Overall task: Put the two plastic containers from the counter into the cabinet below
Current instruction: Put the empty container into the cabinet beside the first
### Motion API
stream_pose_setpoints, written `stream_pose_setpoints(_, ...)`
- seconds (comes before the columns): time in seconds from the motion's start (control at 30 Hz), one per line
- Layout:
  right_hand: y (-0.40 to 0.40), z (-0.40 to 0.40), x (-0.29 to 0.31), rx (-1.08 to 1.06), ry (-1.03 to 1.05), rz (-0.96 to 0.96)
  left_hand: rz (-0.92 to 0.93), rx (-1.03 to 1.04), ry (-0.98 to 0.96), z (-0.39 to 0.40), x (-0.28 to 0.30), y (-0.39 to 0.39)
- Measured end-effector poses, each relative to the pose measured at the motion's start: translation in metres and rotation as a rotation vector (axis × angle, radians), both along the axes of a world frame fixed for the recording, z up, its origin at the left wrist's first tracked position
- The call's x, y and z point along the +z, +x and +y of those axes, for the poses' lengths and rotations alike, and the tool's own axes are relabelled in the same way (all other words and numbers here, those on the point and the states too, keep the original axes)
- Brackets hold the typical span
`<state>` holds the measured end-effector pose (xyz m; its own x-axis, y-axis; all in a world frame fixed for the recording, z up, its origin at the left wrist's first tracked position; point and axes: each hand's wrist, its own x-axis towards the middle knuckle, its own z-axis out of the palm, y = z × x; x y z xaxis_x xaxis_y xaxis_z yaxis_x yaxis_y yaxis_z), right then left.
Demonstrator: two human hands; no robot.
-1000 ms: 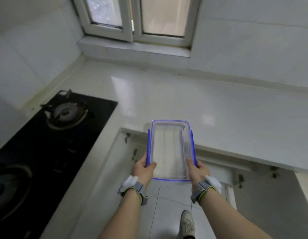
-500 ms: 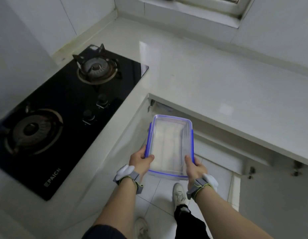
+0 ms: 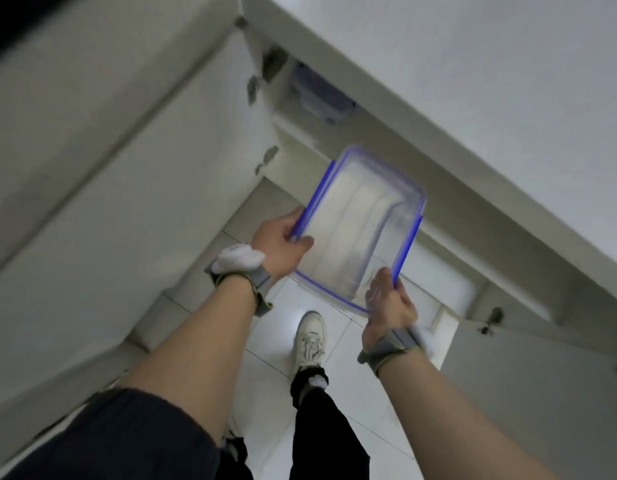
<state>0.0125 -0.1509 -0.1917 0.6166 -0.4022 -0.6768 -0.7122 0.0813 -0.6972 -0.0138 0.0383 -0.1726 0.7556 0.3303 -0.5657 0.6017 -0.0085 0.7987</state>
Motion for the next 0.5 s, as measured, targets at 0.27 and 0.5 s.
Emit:
stream_pose_setpoints(0.27,0.039,-0.017,-0.059,-0.017,0.019,-0.009,-0.025,0.009,-0.025,-0.007,-0.075,0.046)
stream_pose_setpoints(0.5,0.102,-0.008,-0.091,-0.004,0.005,-0.084,-0.127,-0.011,0.140,-0.004,-0.091,0.119)
